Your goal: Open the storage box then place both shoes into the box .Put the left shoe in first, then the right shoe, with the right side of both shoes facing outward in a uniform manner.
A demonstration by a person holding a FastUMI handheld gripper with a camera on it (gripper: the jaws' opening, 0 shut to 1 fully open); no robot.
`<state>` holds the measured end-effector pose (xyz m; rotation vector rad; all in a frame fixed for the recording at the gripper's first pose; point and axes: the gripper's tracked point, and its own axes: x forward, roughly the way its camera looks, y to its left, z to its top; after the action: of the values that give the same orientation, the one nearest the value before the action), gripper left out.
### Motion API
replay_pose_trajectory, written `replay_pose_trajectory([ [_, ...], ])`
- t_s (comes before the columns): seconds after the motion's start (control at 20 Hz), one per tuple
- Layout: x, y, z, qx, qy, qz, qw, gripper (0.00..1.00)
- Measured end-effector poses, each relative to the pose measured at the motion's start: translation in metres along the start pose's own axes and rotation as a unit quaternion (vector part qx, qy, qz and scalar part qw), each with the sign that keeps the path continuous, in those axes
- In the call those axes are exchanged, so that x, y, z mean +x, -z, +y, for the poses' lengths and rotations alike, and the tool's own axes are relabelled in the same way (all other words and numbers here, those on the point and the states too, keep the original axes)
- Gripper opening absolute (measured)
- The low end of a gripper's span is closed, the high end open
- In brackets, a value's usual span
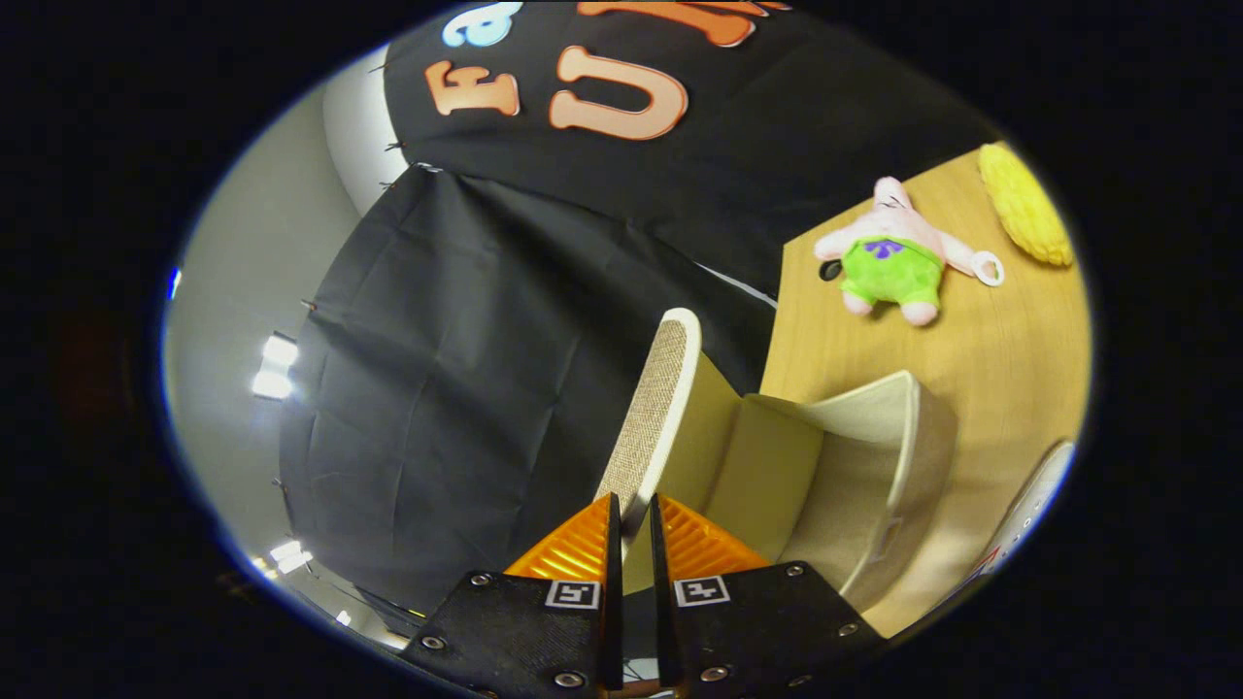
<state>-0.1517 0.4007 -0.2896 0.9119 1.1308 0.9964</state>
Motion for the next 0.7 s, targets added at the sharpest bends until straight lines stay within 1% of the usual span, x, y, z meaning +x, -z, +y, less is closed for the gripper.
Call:
replay_pose_trajectory([
  [0.1, 0.023, 0.003, 0.014, -0.027, 0.003, 0.015, 1.0, 0.14],
  [0.3, 0.069, 0.016, 0.036, -0.057, 0.012, 0.031, 0.998, 0.14],
  [0.4, 0.088, 0.023, 0.043, -0.056, 0.017, 0.039, 0.998, 0.16],
  [0.5, 0.099, 0.029, 0.041, -0.054, 0.026, 0.057, 0.997, 0.2],
  [0.55, 0.101, 0.026, 0.042, -0.057, 0.027, 0.052, 0.997, 0.21],
  [0.6, 0.097, 0.023, 0.042, -0.061, 0.031, 0.045, 0.997, 0.27],
  [0.65, 0.094, 0.018, 0.039, -0.065, 0.033, 0.038, 0.997, 0.36],
  [0.7, 0.087, 0.013, 0.032, -0.072, 0.042, 0.028, 0.996, 0.41],
])
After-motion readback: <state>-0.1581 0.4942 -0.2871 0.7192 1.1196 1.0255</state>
